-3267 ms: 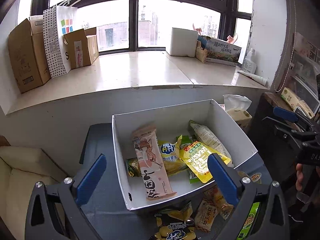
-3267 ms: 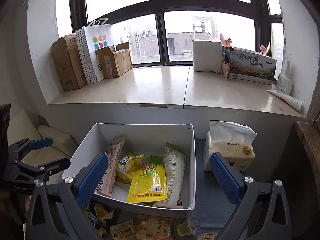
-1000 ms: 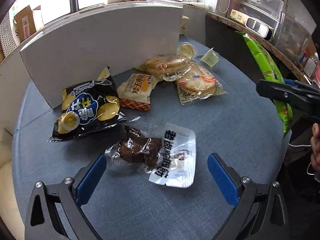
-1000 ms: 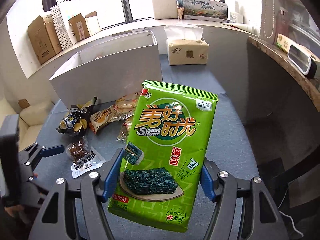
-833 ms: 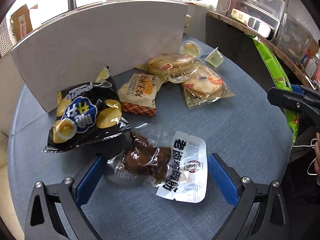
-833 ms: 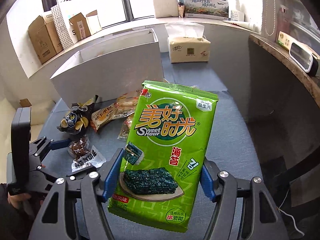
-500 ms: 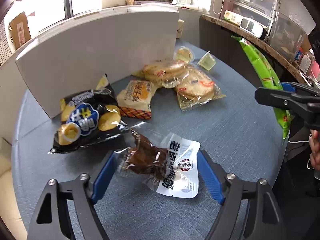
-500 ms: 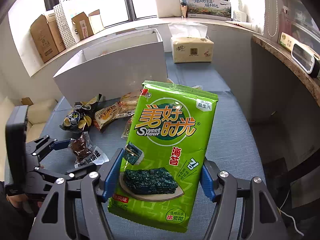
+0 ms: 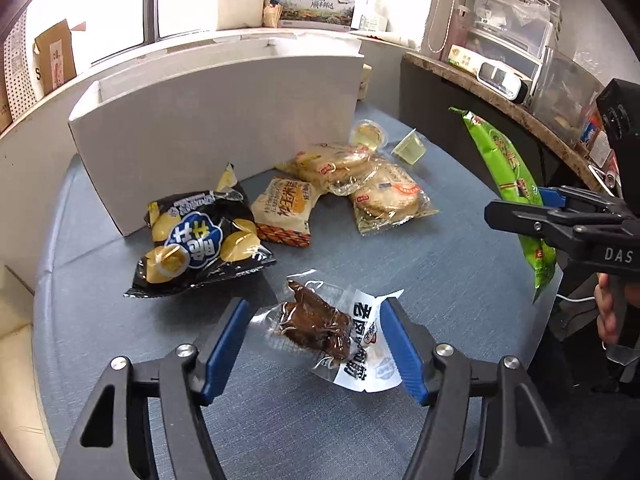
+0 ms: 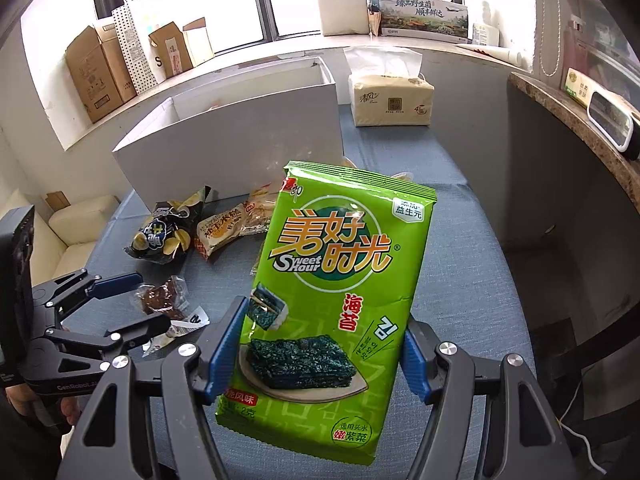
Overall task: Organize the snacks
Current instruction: 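Grasp the brown meat packet with the left tool while the right tool holds the seaweed packet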
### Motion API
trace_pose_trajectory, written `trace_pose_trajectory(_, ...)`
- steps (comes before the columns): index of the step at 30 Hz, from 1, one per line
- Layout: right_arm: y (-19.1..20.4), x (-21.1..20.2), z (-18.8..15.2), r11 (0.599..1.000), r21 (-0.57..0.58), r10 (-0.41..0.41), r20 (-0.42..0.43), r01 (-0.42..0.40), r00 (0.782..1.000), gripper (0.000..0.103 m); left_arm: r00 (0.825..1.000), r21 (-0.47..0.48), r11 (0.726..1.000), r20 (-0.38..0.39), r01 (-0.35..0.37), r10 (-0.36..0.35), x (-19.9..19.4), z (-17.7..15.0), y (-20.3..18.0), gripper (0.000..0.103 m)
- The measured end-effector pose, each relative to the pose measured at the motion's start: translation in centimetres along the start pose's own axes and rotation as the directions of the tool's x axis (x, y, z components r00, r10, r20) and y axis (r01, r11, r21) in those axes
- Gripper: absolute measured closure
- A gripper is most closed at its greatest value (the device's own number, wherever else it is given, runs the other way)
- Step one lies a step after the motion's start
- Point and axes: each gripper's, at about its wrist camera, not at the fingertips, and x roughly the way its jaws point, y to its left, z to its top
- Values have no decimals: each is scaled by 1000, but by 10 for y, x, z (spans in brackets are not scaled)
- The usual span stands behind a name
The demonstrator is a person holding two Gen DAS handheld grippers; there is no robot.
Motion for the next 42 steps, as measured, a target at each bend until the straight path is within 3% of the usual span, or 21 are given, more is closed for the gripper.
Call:
trace_pose_trajectory(4,1,1,-1,1000,0,4,-5,-4,1000,30,1000,6,1000,-4,-10,11,2,-1,-2,31)
trace_pose_trajectory(5,1,1,-1,1000,-1,6,-6,-6,1000,30,1000,5,1000,6,-12,12,-2,-1,-2,35)
trace_pose_trajectory(6,2,1,-1,1000,-4,6,-5,-6,1000,30,1000,-2,1000,18,-8,8,-6,1,-1,50)
trace_pose_trajectory(7,2,1,0,1000,-5,7,-4,-7,1000,30,999,-10,1000,31,-6,7,-10,3,-1,52)
trace_pose_trajectory(11,1,0,0,1000,-5,8,0,-8,1000,30,999,29,999,29,-39,38,-19,3,-2,50)
trace_pose_trajectory(12,1,1,-1,1000,-4,10,-3,-10,1000,30,1000,29,999,10,-28,27,-17,2,-1,47)
trace_pose_trajectory(14,0,2,-1,1000,-1,11,-7,-11,1000,30,1000,39,999,-24,-2,3,-11,0,-4,20)
trace_pose_trajectory(15,0,1,-1,1000,-3,15,-6,-15,1000,30,1000,49,999,-24,-5,7,-10,-2,-7,0)
trace_pose_trajectory(17,-1,-1,0,1000,-1,10,1,-10,1000,30,999,88,996,-30,35,-33,-6,-3,-15,0)
trace_pose_trajectory(22,-4,-6,-1,1000,12,8,12,-8,1000,30,997,169,985,-66,39,-28,17,-2,-35,0)
trace_pose_trajectory(27,-9,-7,-2,1000,27,6,7,-6,1000,30,993,253,968,-111,-2,31,43,-5,-49,0)
trace_pose_trajectory(30,-11,-5,-2,999,33,6,4,-6,1000,30,993,255,965,-115,58,-29,50,-6,-43,1)
trace_pose_trajectory(36,-12,-3,-4,999,37,12,1,-12,1000,30,993,214,972,-86,92,-75,36,1,-26,31)
trace_pose_trajectory(38,-11,-3,-5,999,34,14,1,-14,1000,30,995,195,976,-58,92,-83,26,4,-22,58)
trace_pose_trajectory(42,-11,-1,-5,999,33,18,-4,-18,1000,30,993,184,976,-65,113,-102,23,6,-17,59)
